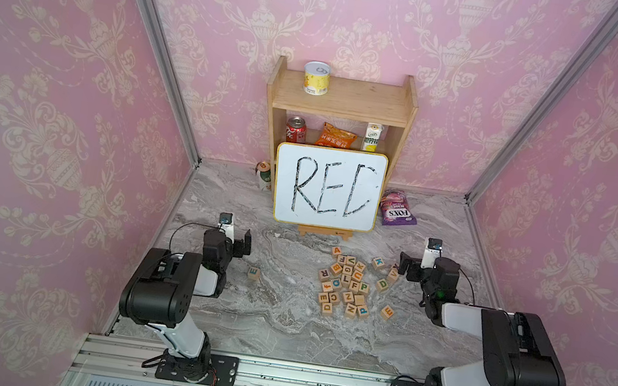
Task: Assemble the uppercase word "red" with letter blocks
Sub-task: Pick up the letter block from the center of the board.
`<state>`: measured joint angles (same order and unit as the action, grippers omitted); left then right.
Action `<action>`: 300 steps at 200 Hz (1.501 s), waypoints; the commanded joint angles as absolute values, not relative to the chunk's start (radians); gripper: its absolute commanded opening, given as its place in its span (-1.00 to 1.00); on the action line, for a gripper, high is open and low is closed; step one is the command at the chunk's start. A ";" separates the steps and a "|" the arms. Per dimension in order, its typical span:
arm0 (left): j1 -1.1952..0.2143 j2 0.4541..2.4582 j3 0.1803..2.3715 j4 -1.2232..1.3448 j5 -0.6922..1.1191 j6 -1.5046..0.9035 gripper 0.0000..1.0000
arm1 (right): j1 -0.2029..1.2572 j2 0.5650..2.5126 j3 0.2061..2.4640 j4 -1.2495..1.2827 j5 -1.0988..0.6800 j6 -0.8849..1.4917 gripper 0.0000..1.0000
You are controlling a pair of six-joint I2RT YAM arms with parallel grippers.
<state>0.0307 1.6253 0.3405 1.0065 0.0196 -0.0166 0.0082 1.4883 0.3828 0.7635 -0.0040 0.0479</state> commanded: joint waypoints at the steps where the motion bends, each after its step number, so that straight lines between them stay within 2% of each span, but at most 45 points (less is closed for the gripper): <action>1: 0.038 1.632 0.355 1.009 0.003 -0.003 0.98 | 0.013 1.498 0.404 0.785 -0.011 0.027 1.00; 173: 0.045 1.631 0.358 0.997 0.011 -0.009 0.98 | 0.016 1.491 0.405 0.787 0.014 0.031 1.00; 183: 0.041 1.631 0.357 1.002 0.015 -0.004 0.98 | 0.019 1.466 0.426 0.723 0.088 0.059 0.99; 207: 0.021 1.584 0.380 0.915 -0.001 0.017 0.98 | 0.020 1.445 0.439 0.681 0.098 0.060 0.99; 242: 0.022 1.496 0.454 0.706 0.018 0.021 0.98 | 0.021 1.436 0.667 0.206 0.162 0.095 0.99; 300: 0.022 1.394 0.620 0.323 0.073 -0.024 0.99 | 0.057 1.278 0.643 0.053 0.168 0.149 1.00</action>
<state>0.0284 1.4353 0.5583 0.5663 0.0246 -0.0082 0.0380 1.3476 0.6502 0.2146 0.1406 0.1062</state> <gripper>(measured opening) 0.992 0.998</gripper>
